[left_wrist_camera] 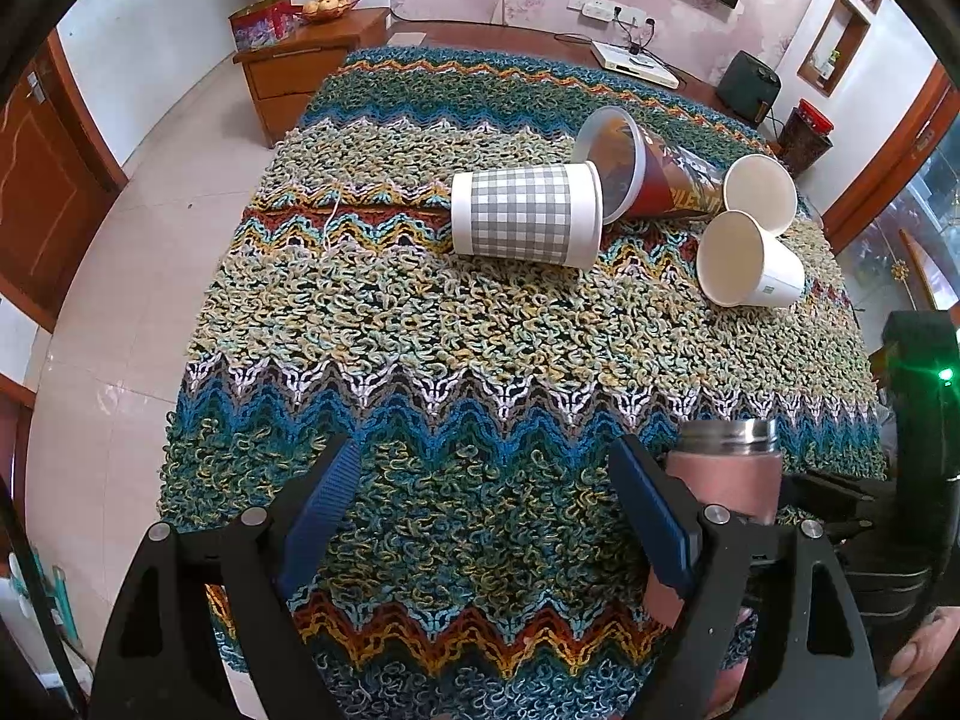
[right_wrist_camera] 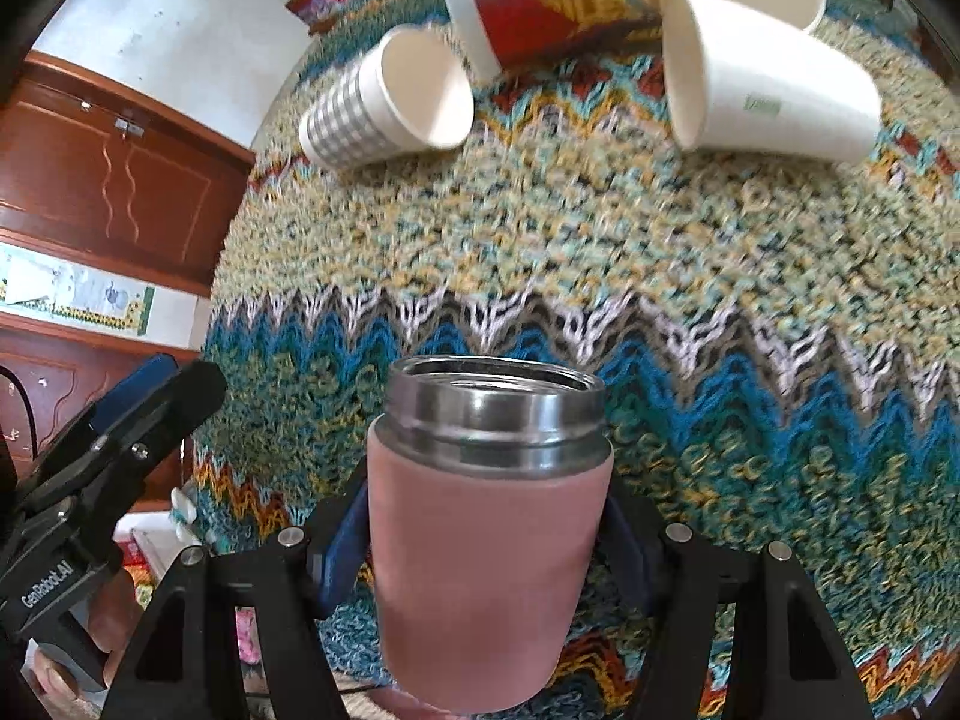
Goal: Flip cup upright
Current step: 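Grasp the pink tumbler with the right gripper while the left gripper releases it, then rotate the right gripper to turn the tumbler opening upward and lower it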
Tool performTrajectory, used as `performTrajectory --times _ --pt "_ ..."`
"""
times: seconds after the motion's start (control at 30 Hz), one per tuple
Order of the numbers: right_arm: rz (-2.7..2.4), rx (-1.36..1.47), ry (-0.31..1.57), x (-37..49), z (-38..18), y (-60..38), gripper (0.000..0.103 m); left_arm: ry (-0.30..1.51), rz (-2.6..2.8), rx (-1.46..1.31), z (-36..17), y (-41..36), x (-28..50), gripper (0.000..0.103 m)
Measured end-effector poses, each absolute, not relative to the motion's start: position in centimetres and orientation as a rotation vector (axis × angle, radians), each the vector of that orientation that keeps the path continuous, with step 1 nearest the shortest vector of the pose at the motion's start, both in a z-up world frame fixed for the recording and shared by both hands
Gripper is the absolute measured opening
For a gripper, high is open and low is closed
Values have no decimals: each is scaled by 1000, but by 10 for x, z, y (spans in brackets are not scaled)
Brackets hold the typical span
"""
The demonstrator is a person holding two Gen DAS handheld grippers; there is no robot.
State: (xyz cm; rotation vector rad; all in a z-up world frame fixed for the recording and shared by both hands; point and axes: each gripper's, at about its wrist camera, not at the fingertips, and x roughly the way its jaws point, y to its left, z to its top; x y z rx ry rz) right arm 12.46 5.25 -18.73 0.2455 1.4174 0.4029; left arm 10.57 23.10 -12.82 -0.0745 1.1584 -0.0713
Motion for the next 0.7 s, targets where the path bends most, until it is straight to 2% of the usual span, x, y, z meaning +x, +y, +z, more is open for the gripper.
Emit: performTrajectory --times 0.3,0.6,0.7 --pt "296 123 1069 113 -151 41 67 1148 -74 -71 -125 228 104 87" --pt "263 -62 790 90 -155 59 67 1126 -79 -74 -121 227 103 87" --pt "258 -74 755 85 -156 62 67 1126 -82 -75 -121 225 104 87"
